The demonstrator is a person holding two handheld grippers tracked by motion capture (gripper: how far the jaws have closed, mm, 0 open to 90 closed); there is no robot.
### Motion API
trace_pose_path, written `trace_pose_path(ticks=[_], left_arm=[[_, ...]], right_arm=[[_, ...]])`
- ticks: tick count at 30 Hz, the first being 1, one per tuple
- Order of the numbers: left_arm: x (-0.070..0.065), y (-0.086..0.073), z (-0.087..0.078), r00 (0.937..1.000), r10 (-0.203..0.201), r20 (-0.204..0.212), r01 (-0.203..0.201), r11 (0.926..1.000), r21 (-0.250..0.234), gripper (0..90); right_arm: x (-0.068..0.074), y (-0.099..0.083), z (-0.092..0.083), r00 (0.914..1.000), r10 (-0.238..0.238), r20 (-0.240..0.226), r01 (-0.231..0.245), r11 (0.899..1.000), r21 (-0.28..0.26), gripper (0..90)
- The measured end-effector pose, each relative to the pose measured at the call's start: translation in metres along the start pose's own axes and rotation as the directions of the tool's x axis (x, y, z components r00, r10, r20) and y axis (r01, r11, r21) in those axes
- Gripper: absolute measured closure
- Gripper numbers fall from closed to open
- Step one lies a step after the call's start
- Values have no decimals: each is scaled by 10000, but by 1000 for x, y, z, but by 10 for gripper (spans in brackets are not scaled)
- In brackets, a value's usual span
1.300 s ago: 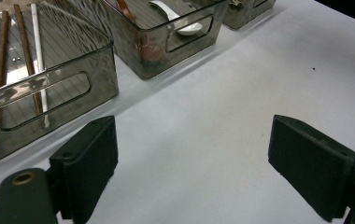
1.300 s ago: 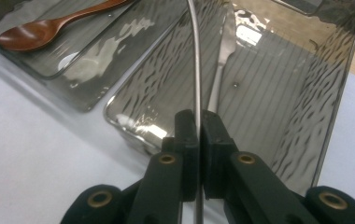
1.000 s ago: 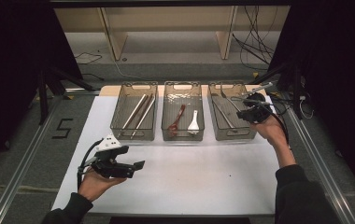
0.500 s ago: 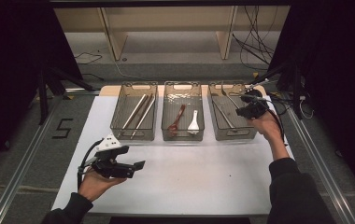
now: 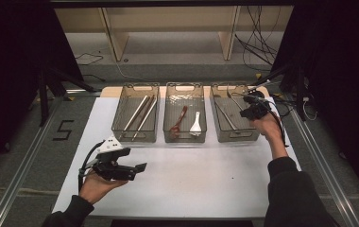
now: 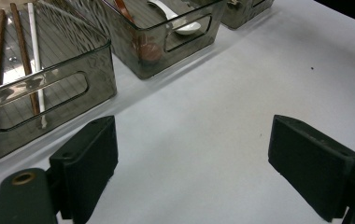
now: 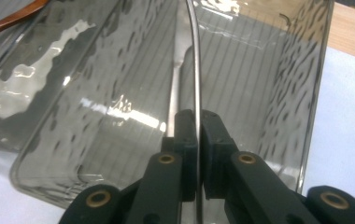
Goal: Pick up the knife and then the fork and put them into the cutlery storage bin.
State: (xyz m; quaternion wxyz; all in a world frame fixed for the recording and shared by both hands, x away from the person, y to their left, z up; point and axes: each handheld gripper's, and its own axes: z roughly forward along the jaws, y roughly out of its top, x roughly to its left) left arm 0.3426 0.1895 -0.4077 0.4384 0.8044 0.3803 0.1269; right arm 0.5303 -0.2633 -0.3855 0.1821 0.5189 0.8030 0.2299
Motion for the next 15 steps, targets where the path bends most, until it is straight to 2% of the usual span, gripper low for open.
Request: trace_pose_path(ticks=[7,9,11,12,15], left_arm=[[0,0,1,10000,35,36,-35,10000,70,154],[0,0,1,10000,19,52,-19,10000,72,154],[0,0,1,10000,21,62,-22,10000,83,154],[0,0,1,10000,29,61,-30,10000,86,153],[0,0,1,10000,31,48,-31,10000,75,153]], right_arm=[[-3,1,3,9993,227,281,-225,9997,-47,857],[-2,3,4,9990,230,386,-221,9995,-220,778],[-2,4,5,9986,266,465,-259,9995,-176,635],[-2,6,5,9986,294,449,-289,9995,-99,625],[0,6,2,9993,182,340,-170,9992,-351,612]])
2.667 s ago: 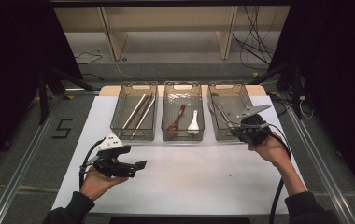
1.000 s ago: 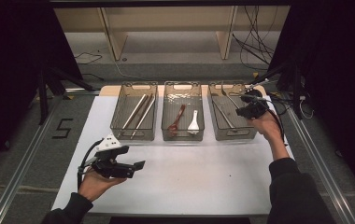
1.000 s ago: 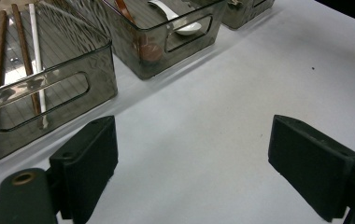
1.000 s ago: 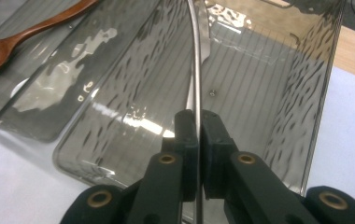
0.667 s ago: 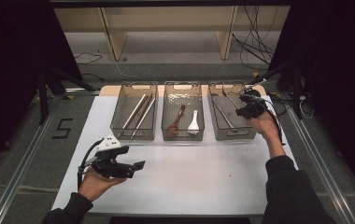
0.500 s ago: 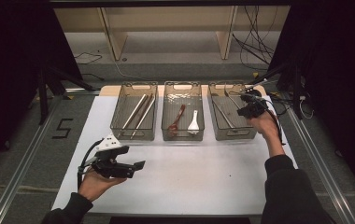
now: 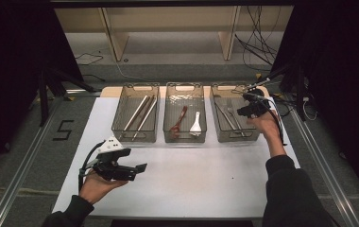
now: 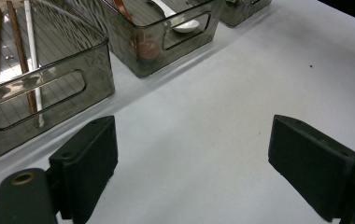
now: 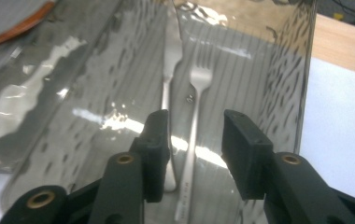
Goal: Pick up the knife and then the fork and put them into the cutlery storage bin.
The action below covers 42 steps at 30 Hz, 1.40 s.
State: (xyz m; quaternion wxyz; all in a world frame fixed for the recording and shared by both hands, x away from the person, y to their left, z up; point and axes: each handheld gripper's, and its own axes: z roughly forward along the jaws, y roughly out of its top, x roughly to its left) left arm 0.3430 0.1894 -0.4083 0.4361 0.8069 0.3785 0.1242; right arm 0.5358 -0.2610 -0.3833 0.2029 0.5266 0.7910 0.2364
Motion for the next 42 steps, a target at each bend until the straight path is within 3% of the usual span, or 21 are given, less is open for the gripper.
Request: trace_pose_path(ticks=[7,13,16,23,26,30,36,42], left_arm=[[-1,0,0,10000,-15,18,15,10000,9,153],[0,0,-1,10000,-38,-7,38,9999,-98,153],[0,0,-1,10000,-74,-1,74,9999,-133,153],[-1,1,-2,9999,-78,70,80,9998,-189,153],[-1,1,-2,9999,-93,96,95,9997,-206,153],[-1,1,-2,9998,-95,148,98,9997,-243,153],[-1,1,-2,9996,-151,252,159,9994,-301,153],[-1,1,-2,9995,-122,297,131,9995,-296,153]], right_arm=[[5,-1,-10,9992,-77,-396,66,9996,-270,511],[18,-5,-25,9926,-136,-1209,40,9969,-789,435],[26,-10,-34,9858,-136,-1672,-33,9950,-1003,396],[55,-33,-52,9686,-810,-2349,373,9820,-1849,350],[65,-43,-60,9597,-920,-2654,314,9741,-2238,336],[78,-54,-68,9508,-1077,-2905,268,9627,-2691,316],[94,-71,-75,9303,-1411,-3387,317,9505,-3091,313],[104,-81,-79,9213,-1665,-3514,418,9409,-3362,306]])
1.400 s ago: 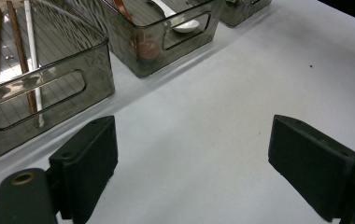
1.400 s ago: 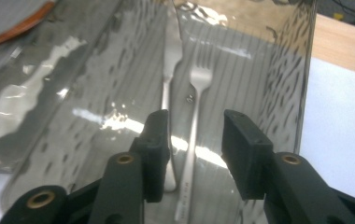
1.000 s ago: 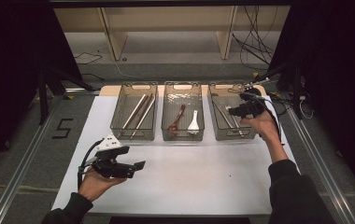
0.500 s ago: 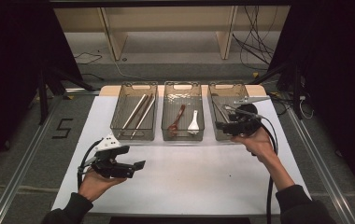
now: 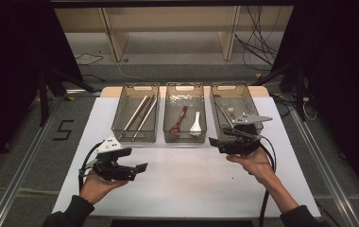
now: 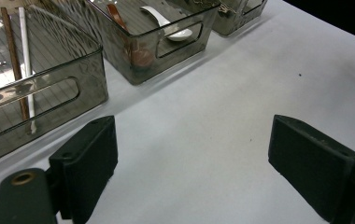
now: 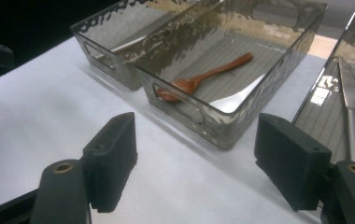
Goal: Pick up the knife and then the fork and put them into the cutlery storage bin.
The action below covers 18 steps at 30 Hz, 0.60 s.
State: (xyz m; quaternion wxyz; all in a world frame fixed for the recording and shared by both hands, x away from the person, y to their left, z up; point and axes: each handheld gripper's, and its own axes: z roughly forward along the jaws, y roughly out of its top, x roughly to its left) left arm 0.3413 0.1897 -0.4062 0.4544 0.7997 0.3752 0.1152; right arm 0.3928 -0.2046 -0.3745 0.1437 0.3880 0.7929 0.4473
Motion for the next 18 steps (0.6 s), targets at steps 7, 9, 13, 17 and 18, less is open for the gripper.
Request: trace_pose_path(ticks=[7,9,13,17,18], left_arm=[[0,0,-1,10000,-18,88,19,10000,-53,153],[-1,0,-1,9999,-25,107,25,10000,-63,153],[-1,0,-1,9999,-38,145,39,10000,-76,153],[-2,0,-1,9998,-52,203,54,9999,-91,153],[-2,0,-1,9997,-71,213,73,9999,-109,153]], right_arm=[[9,-10,-7,9999,-26,-106,21,9991,-419,292],[12,-15,-9,9998,-87,-155,79,9986,-521,291],[17,-26,-13,9994,-206,-292,188,9980,-609,283],[20,-36,-18,9995,-114,-293,93,9974,-719,277],[20,-38,-19,9996,-60,-294,39,9973,-732,274]])
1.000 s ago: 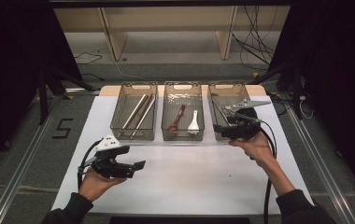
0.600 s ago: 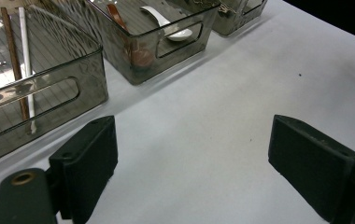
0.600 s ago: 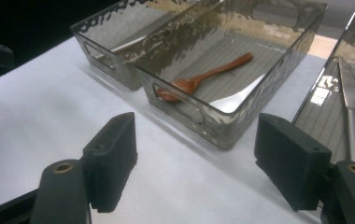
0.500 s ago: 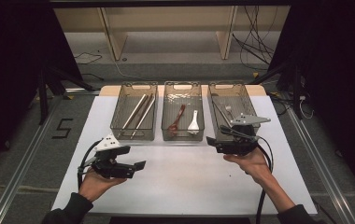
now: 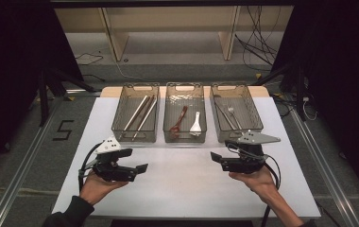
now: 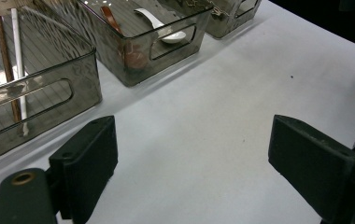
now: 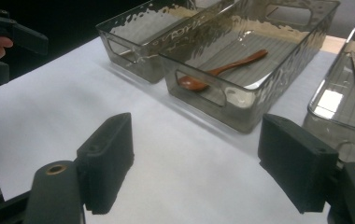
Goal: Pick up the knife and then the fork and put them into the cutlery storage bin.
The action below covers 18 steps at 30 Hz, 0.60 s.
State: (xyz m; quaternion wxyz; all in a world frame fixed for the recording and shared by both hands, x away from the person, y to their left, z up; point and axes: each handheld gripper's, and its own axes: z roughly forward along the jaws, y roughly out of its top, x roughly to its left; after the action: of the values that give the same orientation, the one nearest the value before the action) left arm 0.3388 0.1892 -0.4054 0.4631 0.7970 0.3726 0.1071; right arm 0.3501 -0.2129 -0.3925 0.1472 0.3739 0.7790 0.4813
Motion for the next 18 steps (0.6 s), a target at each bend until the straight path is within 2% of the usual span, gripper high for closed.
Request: trace_pose_path(ticks=[12,18], left_arm=[[-1,-1,-3,9999,-9,131,11,9999,-149,153],[-2,-3,-4,9999,32,151,-29,9998,-214,153]], right_arm=[[0,-16,-15,9995,92,304,-74,9983,-572,185],[6,-24,-18,9997,-10,228,21,9989,-476,186]])
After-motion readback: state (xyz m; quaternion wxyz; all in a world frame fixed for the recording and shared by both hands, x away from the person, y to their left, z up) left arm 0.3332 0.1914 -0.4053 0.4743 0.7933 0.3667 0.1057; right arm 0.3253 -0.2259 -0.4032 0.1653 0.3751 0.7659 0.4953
